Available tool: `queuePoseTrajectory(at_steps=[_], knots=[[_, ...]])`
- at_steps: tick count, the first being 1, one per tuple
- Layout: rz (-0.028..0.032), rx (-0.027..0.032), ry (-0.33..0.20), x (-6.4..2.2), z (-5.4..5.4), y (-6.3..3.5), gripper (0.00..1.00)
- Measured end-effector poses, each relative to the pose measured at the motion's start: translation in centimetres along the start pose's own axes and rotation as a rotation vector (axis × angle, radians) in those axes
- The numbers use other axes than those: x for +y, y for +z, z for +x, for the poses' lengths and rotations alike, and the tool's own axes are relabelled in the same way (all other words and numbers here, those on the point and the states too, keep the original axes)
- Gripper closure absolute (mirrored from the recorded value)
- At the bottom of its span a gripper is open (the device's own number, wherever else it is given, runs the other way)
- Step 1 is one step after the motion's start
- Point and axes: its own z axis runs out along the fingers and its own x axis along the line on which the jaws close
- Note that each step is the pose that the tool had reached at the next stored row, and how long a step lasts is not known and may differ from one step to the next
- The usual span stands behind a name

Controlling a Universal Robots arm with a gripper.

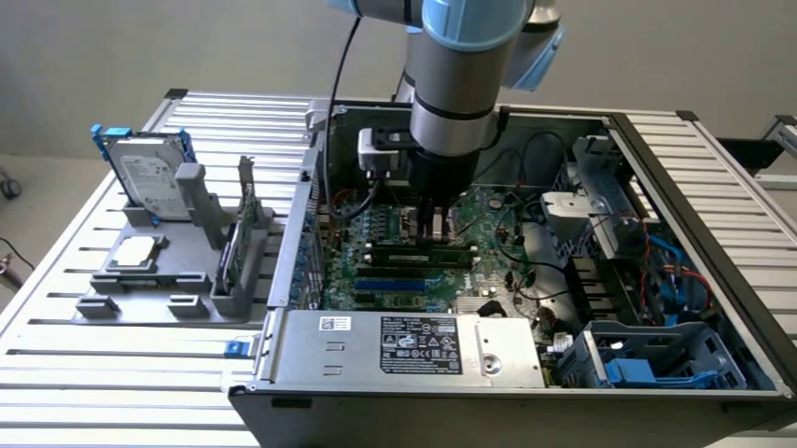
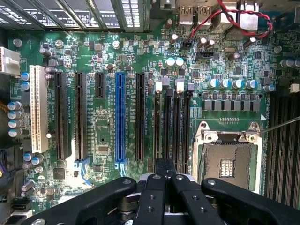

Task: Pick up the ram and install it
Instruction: 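Press down the ram until it locks into place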

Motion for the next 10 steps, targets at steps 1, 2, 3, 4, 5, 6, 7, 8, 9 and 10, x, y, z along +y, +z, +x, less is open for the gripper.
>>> queuePoseTrajectory(at_steps=[1, 2, 3, 4, 5, 6, 7, 8, 9, 10], knots=[[-0.0001, 0.0001, 0.0, 0.0, 0.0, 0.02, 0.89], [-0.0001, 0.0001, 0.0, 0.0, 0.0, 0.05, 0.89], [0.0, 0.0, 0.0, 0.0, 0.0, 0.08, 0.89], [0.0, 0.0, 0.0, 0.0, 0.0, 0.1, 0.89], [0.0, 0.0, 0.0, 0.0, 0.0, 0.13, 0.89], [0.0, -0.0001, 0.0, -0.01, 0.0, 0.16, 0.89], [0.0, -0.0001, 0.0, -0.01, 0.0, 0.19, 0.89], [-0.0001, 0.0, 0.0, -0.01, 0.0, 0.22, 0.89], [-0.0002, 0.0002, 0.0, -0.01, 0.01, 0.25, 0.89], [-0.0002, 0.0003, 0.0, -0.01, 0.01, 0.3, 0.89]])
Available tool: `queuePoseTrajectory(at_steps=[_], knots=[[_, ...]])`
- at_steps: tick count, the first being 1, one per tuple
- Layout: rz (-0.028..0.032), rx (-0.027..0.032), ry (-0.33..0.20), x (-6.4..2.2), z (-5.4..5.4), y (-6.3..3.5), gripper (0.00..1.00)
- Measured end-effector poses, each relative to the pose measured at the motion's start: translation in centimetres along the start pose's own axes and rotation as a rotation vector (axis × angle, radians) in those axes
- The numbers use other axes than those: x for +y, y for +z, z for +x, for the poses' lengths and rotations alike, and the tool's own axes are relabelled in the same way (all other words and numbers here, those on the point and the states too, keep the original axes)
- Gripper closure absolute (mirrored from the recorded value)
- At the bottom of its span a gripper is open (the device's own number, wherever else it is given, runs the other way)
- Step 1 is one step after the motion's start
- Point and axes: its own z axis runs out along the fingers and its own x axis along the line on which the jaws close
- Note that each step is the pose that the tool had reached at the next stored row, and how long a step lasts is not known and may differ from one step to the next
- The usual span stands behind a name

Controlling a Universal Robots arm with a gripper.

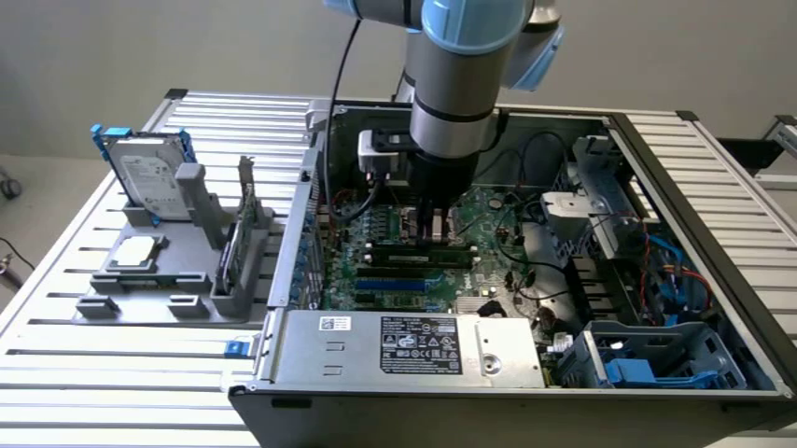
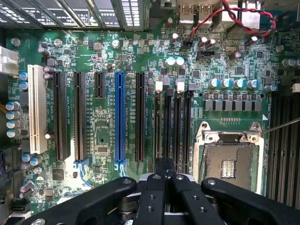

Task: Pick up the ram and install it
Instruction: 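Press down the ram until it locks into place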

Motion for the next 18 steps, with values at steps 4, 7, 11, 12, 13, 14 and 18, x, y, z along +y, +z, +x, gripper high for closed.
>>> queuePoseTrajectory(at_steps=[4, 7, 11, 12, 13, 14, 18], knots=[[0.0002, -0.0003, 0.0, -0.01, 0.0, 0.25, 0.89], [0.0, 0.0002, 0.0, -0.01, 0.0, 0.28, 0.89], [-0.0022, -0.0005, 0.0, -0.01, 0.0, -0.85, 0.89], [-0.0032, -0.0007, 0.0, 0.0, 0.0, -1.27, 0.89], [-0.0036, -0.0008, 0.0, 0.01, -0.1, -1.61, 0.89], [-0.0043, -0.0004, 0.0, 0.02, -0.1, -1.96, 0.89], [-0.0053, -0.0006, 0.0, 0.04, -0.1, -2.81, 0.89]])
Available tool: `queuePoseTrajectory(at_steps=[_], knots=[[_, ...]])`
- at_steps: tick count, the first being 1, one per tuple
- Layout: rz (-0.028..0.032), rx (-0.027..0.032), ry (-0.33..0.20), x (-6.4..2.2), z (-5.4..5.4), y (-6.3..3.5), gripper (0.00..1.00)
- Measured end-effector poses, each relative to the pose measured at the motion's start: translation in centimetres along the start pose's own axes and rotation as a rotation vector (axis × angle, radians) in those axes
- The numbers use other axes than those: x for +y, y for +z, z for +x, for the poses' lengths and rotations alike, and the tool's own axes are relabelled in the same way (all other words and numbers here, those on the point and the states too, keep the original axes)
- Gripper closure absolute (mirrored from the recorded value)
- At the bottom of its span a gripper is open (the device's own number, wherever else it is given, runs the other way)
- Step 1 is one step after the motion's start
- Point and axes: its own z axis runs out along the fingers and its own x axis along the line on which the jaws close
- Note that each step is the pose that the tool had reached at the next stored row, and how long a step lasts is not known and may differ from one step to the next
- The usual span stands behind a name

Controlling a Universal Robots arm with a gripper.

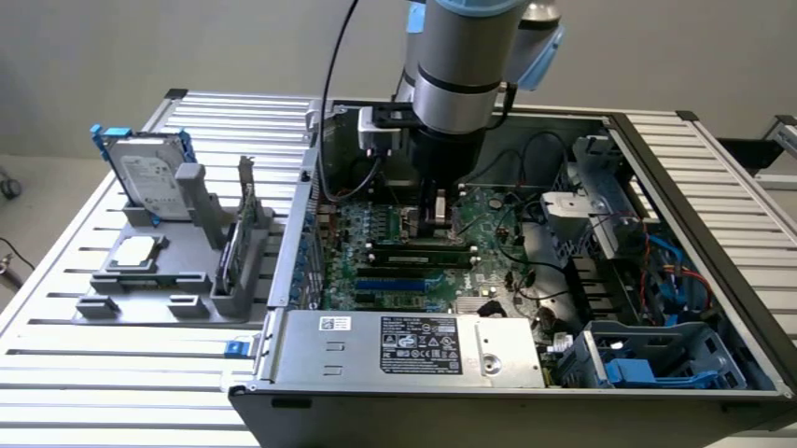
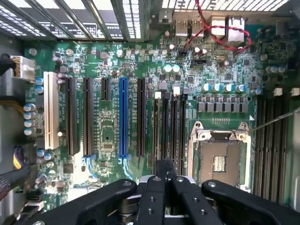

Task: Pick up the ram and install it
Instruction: 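Press down the ram until it locks into place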

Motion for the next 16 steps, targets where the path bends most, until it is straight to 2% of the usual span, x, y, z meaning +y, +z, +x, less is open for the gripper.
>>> queuePoseTrajectory(at_steps=[16], knots=[[-0.0001, 0.0002, 0.0, 0.0, 0.0, -0.01, 0.89]])
